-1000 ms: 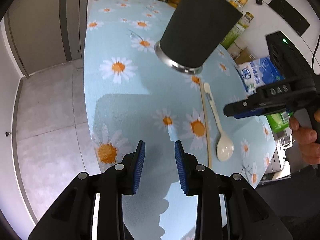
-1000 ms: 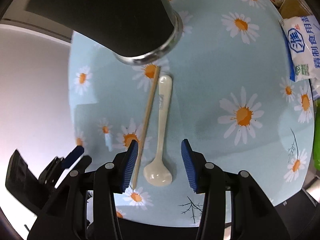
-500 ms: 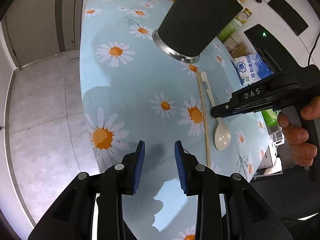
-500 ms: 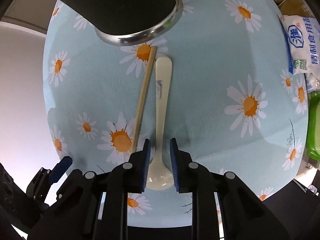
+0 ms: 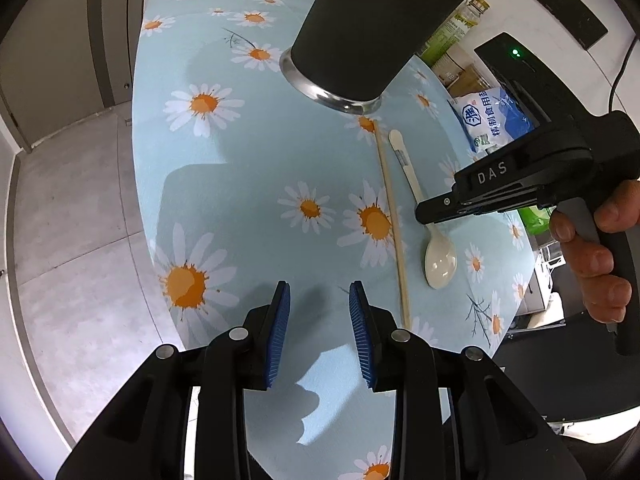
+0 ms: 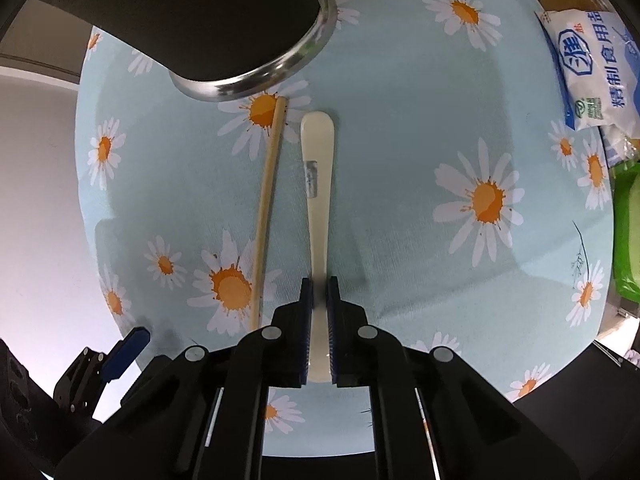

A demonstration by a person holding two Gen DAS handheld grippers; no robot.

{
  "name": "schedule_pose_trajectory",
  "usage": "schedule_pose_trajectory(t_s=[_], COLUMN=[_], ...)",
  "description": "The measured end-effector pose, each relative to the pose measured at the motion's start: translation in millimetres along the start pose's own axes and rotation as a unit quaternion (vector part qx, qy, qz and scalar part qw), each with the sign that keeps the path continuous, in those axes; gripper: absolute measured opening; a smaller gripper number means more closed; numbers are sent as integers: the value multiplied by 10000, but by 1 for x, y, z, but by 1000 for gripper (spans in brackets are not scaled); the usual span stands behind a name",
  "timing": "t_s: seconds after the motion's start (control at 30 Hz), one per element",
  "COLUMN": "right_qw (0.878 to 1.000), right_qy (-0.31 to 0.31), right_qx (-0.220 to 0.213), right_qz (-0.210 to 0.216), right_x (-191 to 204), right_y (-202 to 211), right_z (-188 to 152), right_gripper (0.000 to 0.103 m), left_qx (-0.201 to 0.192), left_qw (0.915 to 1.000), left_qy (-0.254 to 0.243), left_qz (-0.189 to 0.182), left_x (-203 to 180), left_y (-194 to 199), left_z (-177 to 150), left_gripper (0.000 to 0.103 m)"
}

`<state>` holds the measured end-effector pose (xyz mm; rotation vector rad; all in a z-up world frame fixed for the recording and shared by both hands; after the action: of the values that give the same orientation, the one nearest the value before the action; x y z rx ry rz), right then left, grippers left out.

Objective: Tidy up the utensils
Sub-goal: 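Close the right tool on the white spoon while the left tool grasps the wooden chopstick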

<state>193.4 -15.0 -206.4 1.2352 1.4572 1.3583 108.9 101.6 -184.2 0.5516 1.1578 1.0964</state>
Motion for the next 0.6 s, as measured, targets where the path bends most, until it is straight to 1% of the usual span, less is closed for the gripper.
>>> schedule_pose_trajectory(t_s=[0.1,0.2,0.27,0.33,0.37,0.43,0.5,0.6], right_qw=[9998,9992,9986,9979,9975,9962,9947,9922], right_qy=[7,81,125,189,271,397,394,449], right_qx=[49,-12,-5,-70,-170,-308,-296,-310], right_qz=[217,391,515,619,630,713,905,1118], right_x=[-13,-23,-31,-40,-43,-49,-57,-73], right_y=[2,8,12,17,22,29,34,40], right_z=[-1,1,-1,-3,-5,-8,-12,-21], right_gripper=[8,8,8,8,8,8,8,8], left_qx=[16,31,56,113,139,202,273,375], left_qw=[10000,9999,9999,9998,9998,9995,9993,9985], left_qy=[36,116,82,103,101,76,87,56], left_qz=[73,64,128,127,136,221,236,392], left_x=[-4,-12,-20,-28,-30,-37,-42,-48], left_y=[-2,-6,-11,-17,-19,-26,-32,-42], left_z=[4,9,13,16,18,22,24,29], left_gripper=[29,29,29,29,29,29,29,29])
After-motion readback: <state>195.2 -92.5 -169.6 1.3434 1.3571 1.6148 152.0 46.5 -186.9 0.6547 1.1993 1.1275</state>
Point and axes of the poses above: each gripper's, at about its wrist camera, not at the fingertips, and y roughly against the way its jaws point, x to its left, z to its top, the point moved 5 cm from there along -y, roughly the way its jaws point, and after that the axes turned 4 degrees about -z, right-handed, at the moved point
